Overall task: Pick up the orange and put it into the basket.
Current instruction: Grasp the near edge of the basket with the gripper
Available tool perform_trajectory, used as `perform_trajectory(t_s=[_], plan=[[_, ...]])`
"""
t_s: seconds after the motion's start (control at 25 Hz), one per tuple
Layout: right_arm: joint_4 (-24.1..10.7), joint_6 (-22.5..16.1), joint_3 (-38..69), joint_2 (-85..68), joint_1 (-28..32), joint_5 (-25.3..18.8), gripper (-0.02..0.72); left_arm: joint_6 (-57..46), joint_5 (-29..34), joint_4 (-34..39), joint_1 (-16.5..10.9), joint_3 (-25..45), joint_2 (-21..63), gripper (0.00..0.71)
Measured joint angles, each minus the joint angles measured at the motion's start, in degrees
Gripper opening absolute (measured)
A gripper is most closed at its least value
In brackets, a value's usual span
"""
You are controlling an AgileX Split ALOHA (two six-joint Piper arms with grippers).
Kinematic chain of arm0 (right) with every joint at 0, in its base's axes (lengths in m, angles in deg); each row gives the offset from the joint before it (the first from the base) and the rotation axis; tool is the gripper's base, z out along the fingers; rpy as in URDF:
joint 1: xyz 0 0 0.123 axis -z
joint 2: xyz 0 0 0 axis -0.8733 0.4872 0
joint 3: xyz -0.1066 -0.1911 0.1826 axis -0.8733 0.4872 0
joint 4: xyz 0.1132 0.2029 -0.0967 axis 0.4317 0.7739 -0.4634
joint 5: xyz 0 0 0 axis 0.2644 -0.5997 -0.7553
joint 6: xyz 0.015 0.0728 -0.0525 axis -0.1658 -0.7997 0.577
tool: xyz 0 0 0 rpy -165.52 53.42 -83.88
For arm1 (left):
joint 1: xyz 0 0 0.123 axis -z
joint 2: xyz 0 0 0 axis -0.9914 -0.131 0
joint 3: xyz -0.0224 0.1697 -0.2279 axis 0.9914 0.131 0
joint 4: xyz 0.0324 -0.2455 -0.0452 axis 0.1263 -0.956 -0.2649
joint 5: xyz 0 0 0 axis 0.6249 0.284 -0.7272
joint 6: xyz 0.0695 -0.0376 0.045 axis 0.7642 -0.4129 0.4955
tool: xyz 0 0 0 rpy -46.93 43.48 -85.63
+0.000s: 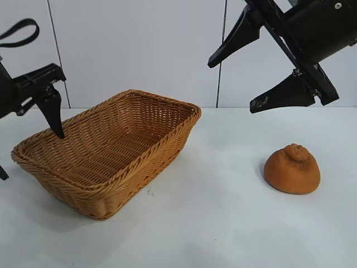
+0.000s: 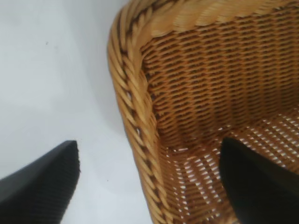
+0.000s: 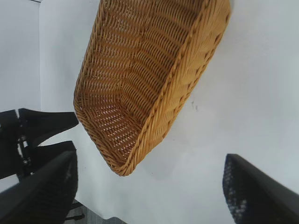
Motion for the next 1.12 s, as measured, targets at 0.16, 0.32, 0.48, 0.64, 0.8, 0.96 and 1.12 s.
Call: perform_trajectory(t_s=[0.16, 0.32, 0.48, 0.64, 0.8, 0.96, 1.12], plan=[[0.0, 0.0, 0.0, 0.0, 0.0, 0.0, 0.58, 0.0, -2.3, 0.0, 0.0, 0.0, -5.7, 0.582], [0.0, 0.0, 0.0, 0.0, 0.0, 0.0, 0.58, 0.0, -5.4, 0.1, 0.0, 0.0, -9.8, 0.582], [0.0, 0.0, 0.0, 0.0, 0.0, 0.0, 0.58, 0.0, -6.8, 0.1, 0.0, 0.0, -10.4, 0.575], [0.0, 0.0, 0.0, 0.0, 0.0, 0.0, 0.58, 0.0, -7.2, -0.6, 0.0, 0.0, -10.4, 0.384], [-0.1, 0.0, 0.0, 0.0, 0.0, 0.0, 0.58, -0.4, -7.3, -3.4, -0.1, -0.1, -10.4, 0.1], [-0.1, 0.0, 0.0, 0.0, 0.0, 0.0, 0.58, 0.8, -5.6, -5.6, -0.2, -0.9, -9.9, 0.085], [-0.2, 0.0, 0.0, 0.0, 0.0, 0.0, 0.58, 5.1, -0.7, -7.4, -2.3, -5.0, -9.4, 0.085]])
